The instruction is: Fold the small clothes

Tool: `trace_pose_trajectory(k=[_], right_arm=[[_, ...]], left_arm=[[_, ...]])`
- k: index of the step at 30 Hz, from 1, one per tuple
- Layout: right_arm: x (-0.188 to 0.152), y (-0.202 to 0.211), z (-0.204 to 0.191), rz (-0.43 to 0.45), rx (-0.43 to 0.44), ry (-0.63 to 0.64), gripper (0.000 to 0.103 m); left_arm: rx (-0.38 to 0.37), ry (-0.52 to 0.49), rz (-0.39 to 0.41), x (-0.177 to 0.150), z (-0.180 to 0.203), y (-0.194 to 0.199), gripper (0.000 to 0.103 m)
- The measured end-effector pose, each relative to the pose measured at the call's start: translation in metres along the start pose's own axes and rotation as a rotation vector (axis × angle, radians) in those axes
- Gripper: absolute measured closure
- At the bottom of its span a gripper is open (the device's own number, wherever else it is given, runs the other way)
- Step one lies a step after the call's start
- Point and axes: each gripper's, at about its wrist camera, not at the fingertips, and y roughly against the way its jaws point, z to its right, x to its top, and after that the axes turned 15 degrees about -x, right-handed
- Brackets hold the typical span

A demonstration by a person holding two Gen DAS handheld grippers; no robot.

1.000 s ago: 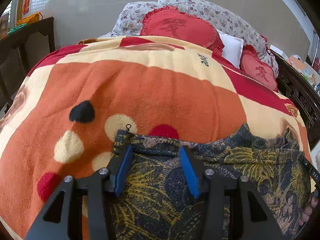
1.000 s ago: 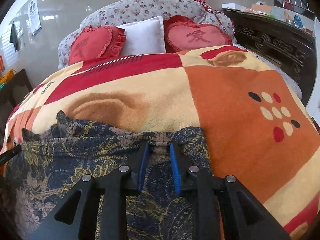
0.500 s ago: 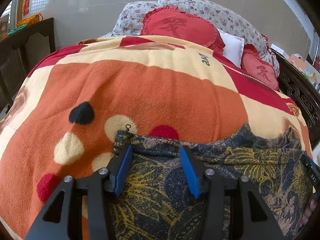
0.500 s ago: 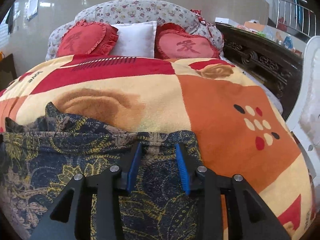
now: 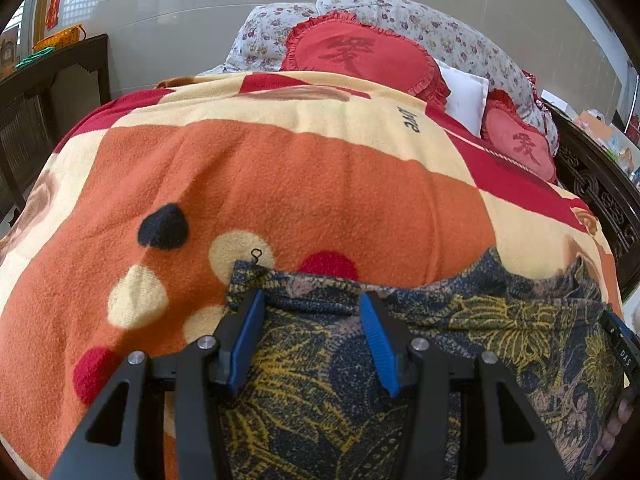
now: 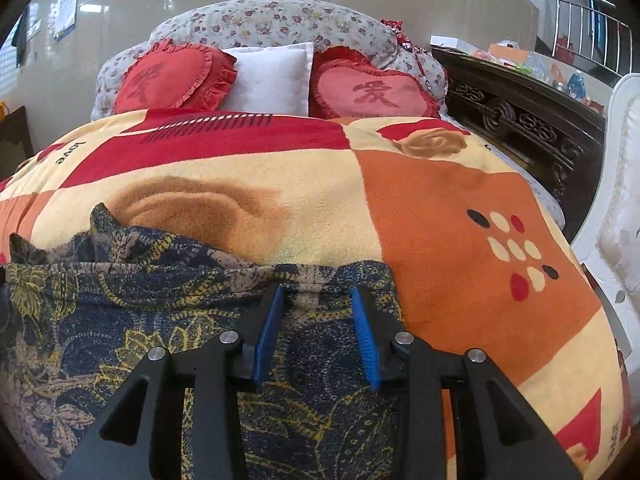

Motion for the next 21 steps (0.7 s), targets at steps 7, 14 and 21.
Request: trace_pose_trajectory(k=[7,14,21], right_arm=[[0.0003,0.0001,-0.0012,0.001,-0.004,0.002,0.055],[0.0008,-0.0002,-0.0019,0.002,-0.008,0.005,0.055],[0.0005,0.0002,-0.0027,0.002,-0.009,0.005,0.055]], left_arm=[[-0.002,0.001,0.001,-0.0002,-0.0003,0.0003,0.050],[-0.005,0.003,0.002,0.0006,-0.0002,-0.0005,0.050],[-0.007,0.004,0.004,0.0003,-0.0005,-0.0007,0.050]])
